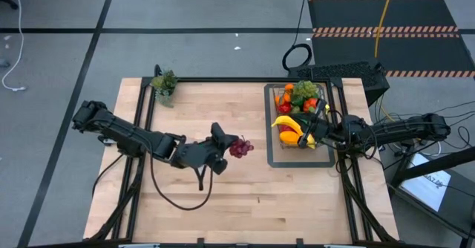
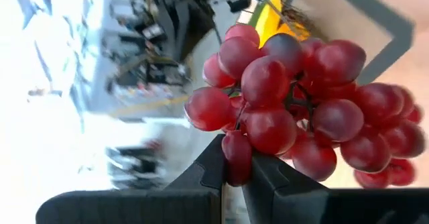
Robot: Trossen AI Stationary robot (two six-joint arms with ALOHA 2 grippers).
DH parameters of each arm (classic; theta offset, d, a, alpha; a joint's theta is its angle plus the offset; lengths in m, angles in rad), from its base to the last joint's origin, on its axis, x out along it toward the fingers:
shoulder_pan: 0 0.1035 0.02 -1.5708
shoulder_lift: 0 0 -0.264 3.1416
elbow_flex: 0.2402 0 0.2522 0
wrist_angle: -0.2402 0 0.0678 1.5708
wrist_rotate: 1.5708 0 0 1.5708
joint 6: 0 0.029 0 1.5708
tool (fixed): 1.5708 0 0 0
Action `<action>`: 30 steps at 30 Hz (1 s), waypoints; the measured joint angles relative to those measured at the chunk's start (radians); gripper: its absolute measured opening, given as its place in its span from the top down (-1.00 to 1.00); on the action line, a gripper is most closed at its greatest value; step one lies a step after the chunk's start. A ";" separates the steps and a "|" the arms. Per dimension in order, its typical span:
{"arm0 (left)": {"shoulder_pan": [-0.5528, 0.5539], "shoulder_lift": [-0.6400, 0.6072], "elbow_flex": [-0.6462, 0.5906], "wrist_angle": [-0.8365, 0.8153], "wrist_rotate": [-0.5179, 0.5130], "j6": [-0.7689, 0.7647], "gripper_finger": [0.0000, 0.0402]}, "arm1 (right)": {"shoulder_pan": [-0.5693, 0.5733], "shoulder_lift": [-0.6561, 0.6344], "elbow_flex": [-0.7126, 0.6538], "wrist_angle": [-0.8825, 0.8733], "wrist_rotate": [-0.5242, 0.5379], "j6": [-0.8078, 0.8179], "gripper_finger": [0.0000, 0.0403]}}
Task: Build produce basket
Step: Put the grapes into the gold wire basket
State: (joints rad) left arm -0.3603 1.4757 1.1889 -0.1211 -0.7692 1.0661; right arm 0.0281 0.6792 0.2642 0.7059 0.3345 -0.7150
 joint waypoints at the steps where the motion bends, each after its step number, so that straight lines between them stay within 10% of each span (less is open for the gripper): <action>1: 0.000 0.000 0.000 0.022 0.000 0.061 0.85 | 0.000 0.000 0.000 0.000 0.000 0.000 1.00; 20: 0.000 0.000 0.000 0.254 0.036 0.840 0.85 | 0.000 0.000 0.000 -0.009 0.002 -0.004 1.00; 30: 0.000 0.000 0.000 0.254 0.037 0.904 0.85 | 0.000 0.000 0.000 -0.010 0.003 -0.004 1.00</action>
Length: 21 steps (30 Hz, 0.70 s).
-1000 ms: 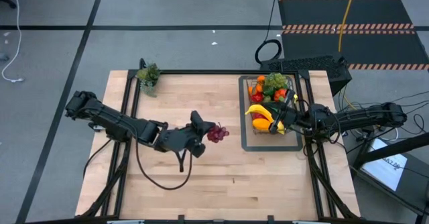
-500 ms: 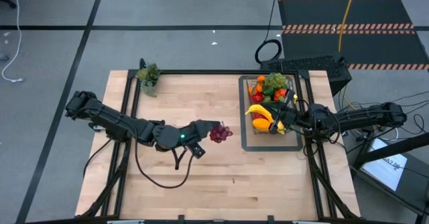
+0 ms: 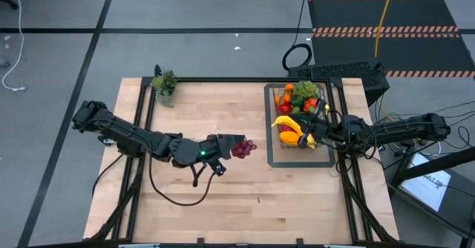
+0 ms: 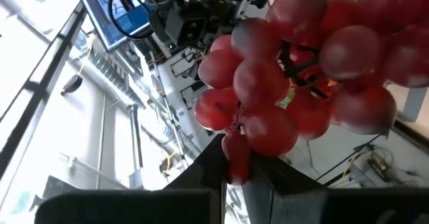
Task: Build produce basket
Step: Put the grapes into the gold wire basket
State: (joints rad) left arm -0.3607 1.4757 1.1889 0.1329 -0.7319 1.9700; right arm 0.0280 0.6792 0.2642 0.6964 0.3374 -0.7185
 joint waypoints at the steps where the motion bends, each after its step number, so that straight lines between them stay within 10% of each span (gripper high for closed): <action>1: 0.000 0.000 0.000 0.000 0.000 -0.015 0.85 | 0.000 0.000 0.000 0.000 0.000 0.000 1.00; 21: 0.000 0.000 0.000 -0.002 0.001 -0.954 0.85 | 0.000 0.000 0.000 0.000 0.000 0.000 1.00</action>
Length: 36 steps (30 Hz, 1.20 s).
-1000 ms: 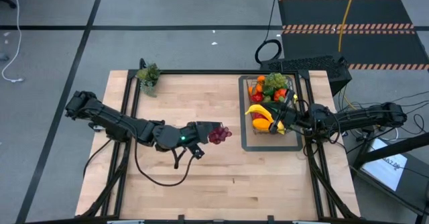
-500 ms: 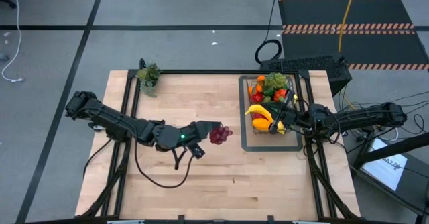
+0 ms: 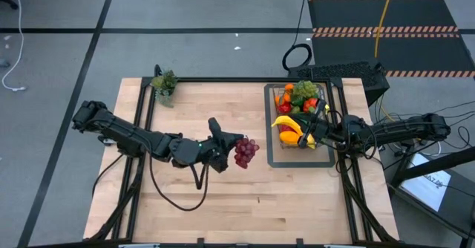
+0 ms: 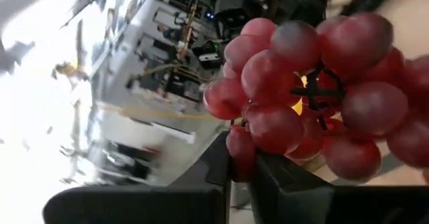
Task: Build produce basket
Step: Put the grapes into the gold wire basket
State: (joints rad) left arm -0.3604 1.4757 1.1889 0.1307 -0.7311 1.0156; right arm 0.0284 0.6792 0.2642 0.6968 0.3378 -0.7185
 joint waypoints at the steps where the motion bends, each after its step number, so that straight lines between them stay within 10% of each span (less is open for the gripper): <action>1: 0.000 0.000 0.000 0.000 0.000 -0.053 0.85 | 0.000 0.000 0.000 0.000 0.000 0.000 1.00; 17: 0.003 0.000 0.000 0.001 0.000 -0.832 0.85 | 0.000 0.000 0.000 0.000 0.000 0.026 1.00; 36: 0.124 0.000 0.000 0.001 -0.010 -0.903 0.85 | 0.036 -0.020 0.000 0.027 0.004 0.016 1.00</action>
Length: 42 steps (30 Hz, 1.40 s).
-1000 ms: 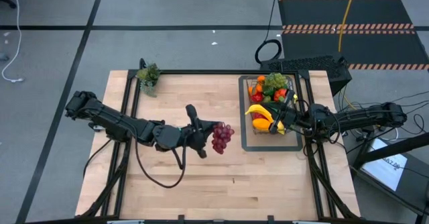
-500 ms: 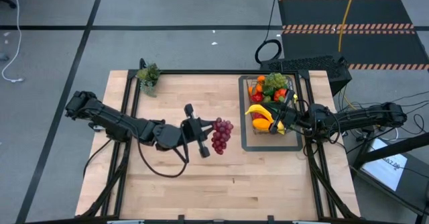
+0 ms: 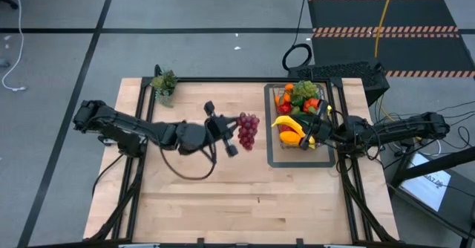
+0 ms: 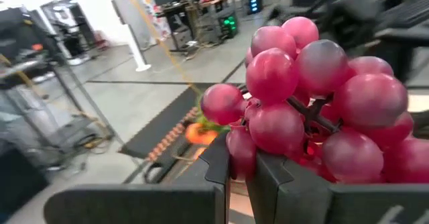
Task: Build produce basket
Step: Put the grapes into the gold wire basket
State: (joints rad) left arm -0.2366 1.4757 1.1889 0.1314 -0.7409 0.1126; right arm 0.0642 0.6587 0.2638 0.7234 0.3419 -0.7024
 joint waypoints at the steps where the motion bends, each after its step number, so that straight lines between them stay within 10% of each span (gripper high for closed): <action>1: 0.022 0.000 0.000 0.001 0.007 0.020 0.85 | 0.007 -0.006 0.000 0.007 0.004 -0.013 1.00; 10: 0.183 0.088 0.140 -0.038 0.129 0.174 0.85 | 0.083 -0.093 0.000 0.026 0.211 -0.223 1.00; 25: 0.250 0.456 0.578 -0.187 0.210 0.256 0.85 | 0.153 -0.145 0.000 0.262 0.212 -0.518 1.00; 42: 0.270 0.803 0.812 -0.127 0.311 -0.034 0.85 | 0.196 -0.145 0.000 0.298 0.215 -0.604 1.00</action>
State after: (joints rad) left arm 0.0332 2.2790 2.0012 0.0047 -0.4301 0.0788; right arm 0.2600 0.5133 0.2638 1.0210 0.5568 -1.3067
